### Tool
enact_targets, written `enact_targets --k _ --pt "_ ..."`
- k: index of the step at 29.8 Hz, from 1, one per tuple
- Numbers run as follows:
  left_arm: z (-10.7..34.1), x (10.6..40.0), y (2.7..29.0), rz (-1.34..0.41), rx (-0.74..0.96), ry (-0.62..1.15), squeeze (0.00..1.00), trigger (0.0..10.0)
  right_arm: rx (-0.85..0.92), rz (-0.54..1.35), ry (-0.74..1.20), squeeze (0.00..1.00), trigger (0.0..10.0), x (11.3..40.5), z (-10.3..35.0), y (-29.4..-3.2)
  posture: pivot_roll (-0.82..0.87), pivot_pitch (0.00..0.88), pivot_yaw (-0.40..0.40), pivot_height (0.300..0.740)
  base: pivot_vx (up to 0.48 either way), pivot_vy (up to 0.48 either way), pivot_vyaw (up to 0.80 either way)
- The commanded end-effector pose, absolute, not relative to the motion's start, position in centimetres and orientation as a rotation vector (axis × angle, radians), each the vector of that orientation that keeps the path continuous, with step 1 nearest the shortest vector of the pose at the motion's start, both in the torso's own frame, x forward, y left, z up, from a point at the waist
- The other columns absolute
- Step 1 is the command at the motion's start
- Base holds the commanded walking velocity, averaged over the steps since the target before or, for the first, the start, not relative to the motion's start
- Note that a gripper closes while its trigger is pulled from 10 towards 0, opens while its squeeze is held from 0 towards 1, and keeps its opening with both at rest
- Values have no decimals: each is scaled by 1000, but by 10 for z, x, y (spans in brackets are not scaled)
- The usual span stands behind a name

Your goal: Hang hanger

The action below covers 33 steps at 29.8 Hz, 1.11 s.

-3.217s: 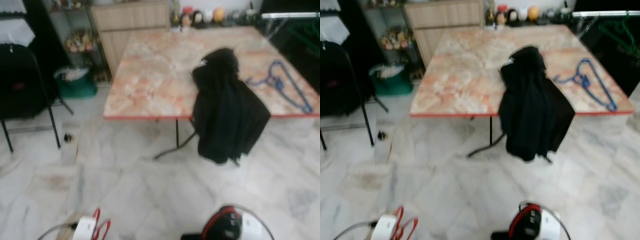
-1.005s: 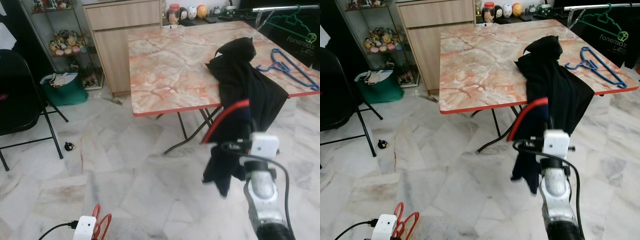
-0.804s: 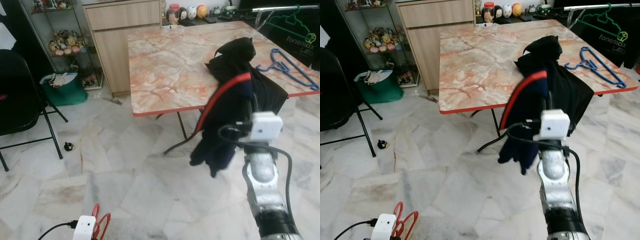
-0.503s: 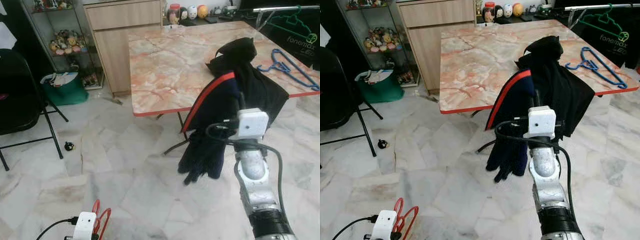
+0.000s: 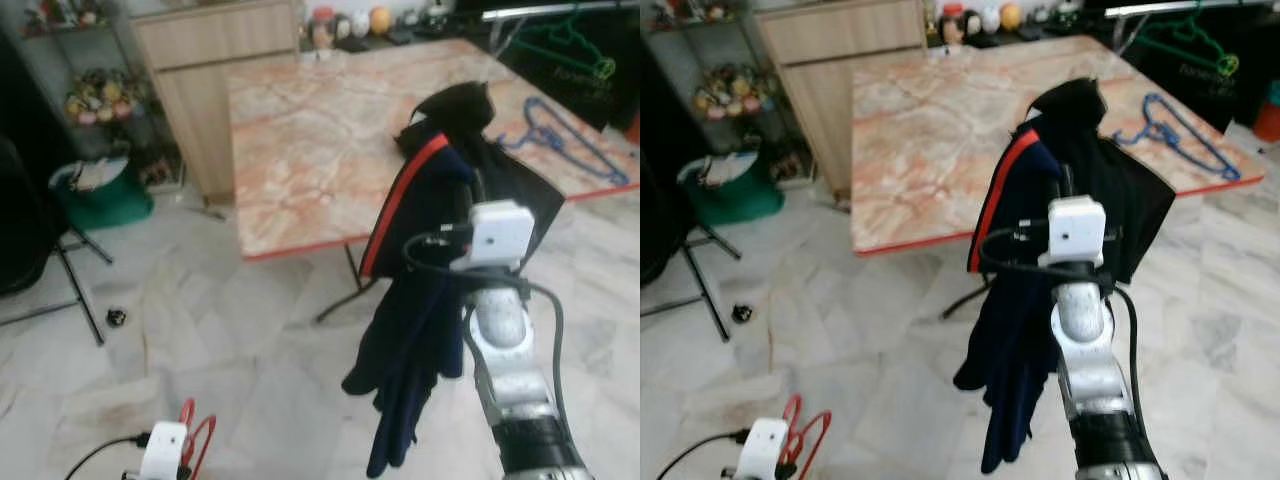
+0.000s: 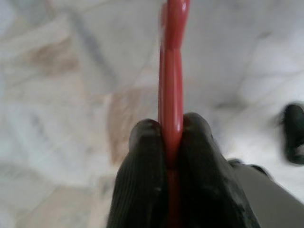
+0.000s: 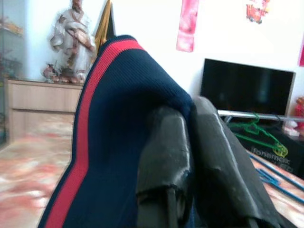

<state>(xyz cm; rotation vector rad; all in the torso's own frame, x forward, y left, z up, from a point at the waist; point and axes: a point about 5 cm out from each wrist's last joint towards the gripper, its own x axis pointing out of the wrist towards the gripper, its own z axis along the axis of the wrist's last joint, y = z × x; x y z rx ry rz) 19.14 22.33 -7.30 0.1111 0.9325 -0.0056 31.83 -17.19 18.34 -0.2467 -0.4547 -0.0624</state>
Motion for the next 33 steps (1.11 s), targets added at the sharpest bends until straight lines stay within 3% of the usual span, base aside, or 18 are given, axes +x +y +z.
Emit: enact_targets --k 1,17,33 --pt "-73 186 233 13 126 945 0 10000 -235 -51 -525 0 10000 318 201 -163 -66 0 80 740 394 0 0" --pt "-74 188 228 15 112 944 0 10000 -258 -68 -584 0 10000 327 229 -164 -52 0 72 740 402 0 0" --pt "-75 187 225 20 104 949 0 10000 -324 -70 -713 0 10000 354 292 -173 -63 0 66 740 403 0 0"
